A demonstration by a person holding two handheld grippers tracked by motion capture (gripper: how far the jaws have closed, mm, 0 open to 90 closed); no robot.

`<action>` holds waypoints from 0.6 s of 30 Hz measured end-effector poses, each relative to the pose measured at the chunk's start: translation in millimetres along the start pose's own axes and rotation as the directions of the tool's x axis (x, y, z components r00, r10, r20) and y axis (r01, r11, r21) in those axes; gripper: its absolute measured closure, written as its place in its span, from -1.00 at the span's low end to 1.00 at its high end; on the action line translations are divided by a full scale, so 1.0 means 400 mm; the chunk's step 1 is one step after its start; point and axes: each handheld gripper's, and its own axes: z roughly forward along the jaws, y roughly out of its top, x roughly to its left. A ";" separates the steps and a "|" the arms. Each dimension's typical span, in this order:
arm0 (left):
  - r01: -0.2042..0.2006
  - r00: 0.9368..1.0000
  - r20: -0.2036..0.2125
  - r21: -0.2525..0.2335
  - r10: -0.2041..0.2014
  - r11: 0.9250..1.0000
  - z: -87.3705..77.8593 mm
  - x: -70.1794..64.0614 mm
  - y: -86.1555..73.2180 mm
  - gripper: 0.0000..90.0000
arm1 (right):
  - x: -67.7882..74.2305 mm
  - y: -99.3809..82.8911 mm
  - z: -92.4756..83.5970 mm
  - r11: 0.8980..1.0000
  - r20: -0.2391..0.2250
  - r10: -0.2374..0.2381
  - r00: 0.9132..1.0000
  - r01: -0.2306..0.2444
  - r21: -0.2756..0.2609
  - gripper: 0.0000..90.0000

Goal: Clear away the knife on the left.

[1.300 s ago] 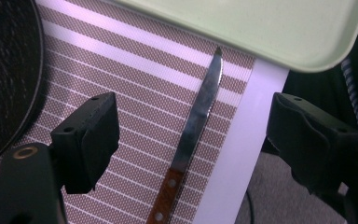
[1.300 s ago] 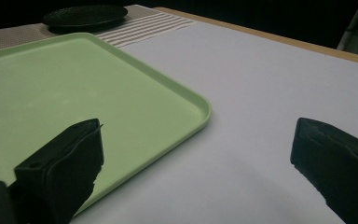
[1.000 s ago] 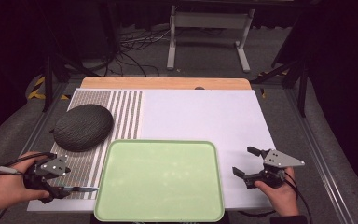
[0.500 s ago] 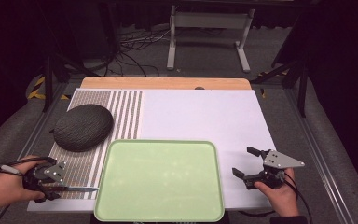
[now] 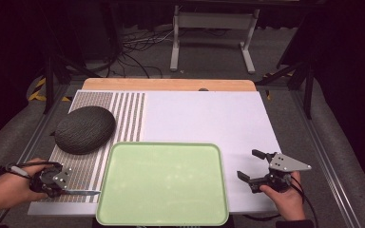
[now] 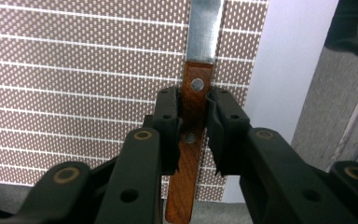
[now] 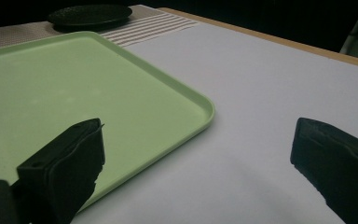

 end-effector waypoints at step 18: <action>0.053 0.998 -0.032 0.028 -0.052 0.998 -0.022 0.007 -0.024 0.73 | 0.001 0.000 0.000 1.000 -0.006 0.001 1.000 -0.001 0.002 -0.92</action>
